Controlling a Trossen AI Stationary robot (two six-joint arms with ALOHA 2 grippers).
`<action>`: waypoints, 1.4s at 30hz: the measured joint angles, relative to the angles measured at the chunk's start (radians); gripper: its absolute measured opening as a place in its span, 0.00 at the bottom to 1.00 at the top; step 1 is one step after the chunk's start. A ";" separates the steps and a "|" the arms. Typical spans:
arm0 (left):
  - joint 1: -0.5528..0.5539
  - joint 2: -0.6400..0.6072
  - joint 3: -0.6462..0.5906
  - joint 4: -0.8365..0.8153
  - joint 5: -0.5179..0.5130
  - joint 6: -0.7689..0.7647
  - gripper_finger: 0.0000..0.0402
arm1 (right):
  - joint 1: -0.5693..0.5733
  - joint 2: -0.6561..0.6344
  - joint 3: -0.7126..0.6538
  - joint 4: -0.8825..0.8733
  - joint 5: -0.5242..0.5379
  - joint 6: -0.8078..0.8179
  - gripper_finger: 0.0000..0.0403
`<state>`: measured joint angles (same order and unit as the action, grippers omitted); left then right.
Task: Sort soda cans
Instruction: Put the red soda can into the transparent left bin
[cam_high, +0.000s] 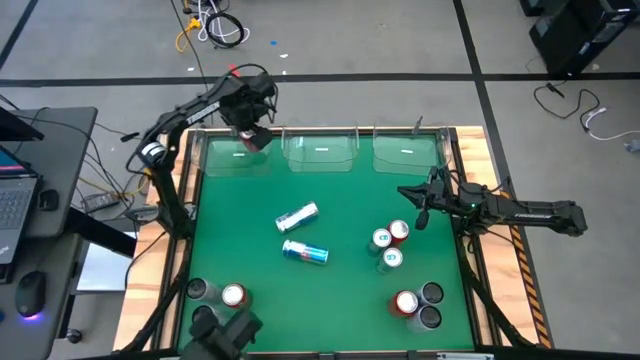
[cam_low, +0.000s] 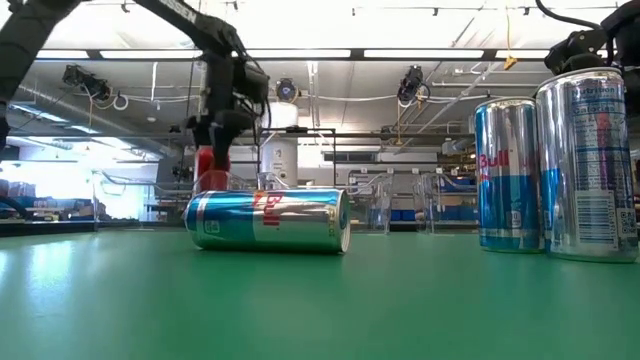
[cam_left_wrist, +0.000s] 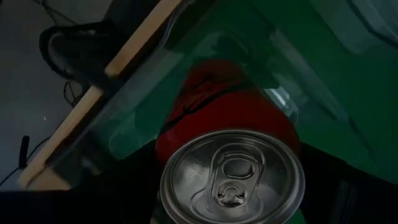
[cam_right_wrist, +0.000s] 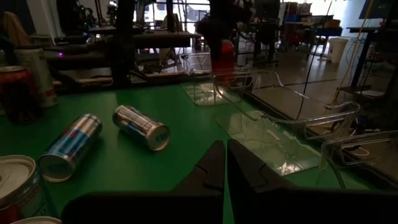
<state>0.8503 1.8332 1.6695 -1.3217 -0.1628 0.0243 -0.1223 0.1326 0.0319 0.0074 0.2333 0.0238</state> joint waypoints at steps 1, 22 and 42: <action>0.006 0.012 0.000 0.011 0.002 0.007 0.73 | 0.000 0.000 0.000 0.000 0.000 0.000 0.02; 0.073 0.040 -0.039 0.128 0.154 0.025 0.73 | 0.000 0.000 0.000 0.006 0.000 0.000 0.02; 0.073 0.040 -0.040 0.162 0.194 0.046 0.85 | 0.000 0.000 0.000 0.006 0.000 0.000 0.02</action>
<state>0.9230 1.8729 1.6299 -1.1593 0.0311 0.0704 -0.1221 0.1326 0.0319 0.0135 0.2334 0.0238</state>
